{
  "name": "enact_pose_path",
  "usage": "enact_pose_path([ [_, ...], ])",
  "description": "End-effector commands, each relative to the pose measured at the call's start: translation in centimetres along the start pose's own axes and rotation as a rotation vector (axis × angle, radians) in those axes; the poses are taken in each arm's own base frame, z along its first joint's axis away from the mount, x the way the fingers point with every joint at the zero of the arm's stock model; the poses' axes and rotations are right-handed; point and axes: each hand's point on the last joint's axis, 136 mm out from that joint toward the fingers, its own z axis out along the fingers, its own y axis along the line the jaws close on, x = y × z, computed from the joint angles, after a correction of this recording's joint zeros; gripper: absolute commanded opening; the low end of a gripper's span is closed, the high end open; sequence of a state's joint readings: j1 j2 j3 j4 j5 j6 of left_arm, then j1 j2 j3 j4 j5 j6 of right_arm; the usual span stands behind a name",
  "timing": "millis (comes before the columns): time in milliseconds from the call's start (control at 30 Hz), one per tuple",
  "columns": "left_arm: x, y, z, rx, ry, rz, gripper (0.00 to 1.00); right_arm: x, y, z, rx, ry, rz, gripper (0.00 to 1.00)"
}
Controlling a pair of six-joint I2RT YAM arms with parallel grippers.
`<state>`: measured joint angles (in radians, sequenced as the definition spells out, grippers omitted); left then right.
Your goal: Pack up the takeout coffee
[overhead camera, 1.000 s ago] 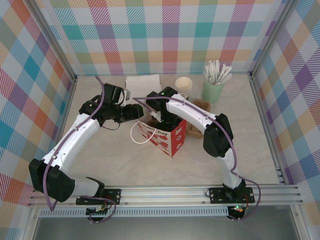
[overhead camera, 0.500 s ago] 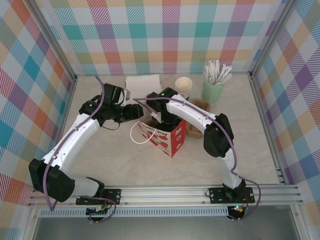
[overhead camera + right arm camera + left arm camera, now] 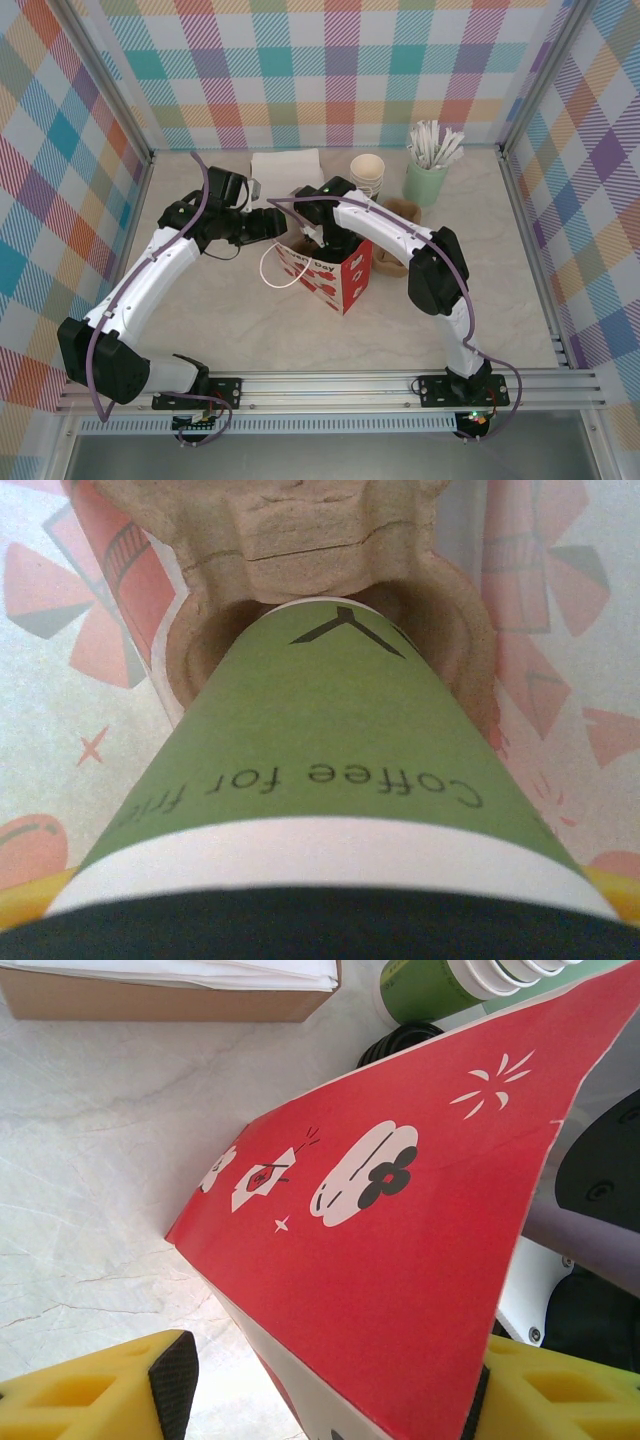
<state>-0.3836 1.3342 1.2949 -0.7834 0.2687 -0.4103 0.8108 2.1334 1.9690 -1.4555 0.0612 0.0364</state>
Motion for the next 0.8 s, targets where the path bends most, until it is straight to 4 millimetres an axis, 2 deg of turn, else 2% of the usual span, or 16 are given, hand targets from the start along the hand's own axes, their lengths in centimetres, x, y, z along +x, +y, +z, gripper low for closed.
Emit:
enact_pose_path([
  [0, -0.4, -0.2, -0.4, -0.004, -0.006, 0.015, 0.67, -0.8, -0.7, 2.6, 0.013, 0.025, 0.008, 0.77],
  [533, -0.4, -0.2, -0.6, -0.005, -0.007, 0.01, 0.67, -0.5, -0.6, 2.6, 0.012, 0.033, 0.008, 0.77],
  [767, -0.4, -0.3, -0.6, 0.0, -0.007, 0.011, 0.67, -0.2, -0.5, 0.9, 0.004, 0.01, 0.018, 0.77],
])
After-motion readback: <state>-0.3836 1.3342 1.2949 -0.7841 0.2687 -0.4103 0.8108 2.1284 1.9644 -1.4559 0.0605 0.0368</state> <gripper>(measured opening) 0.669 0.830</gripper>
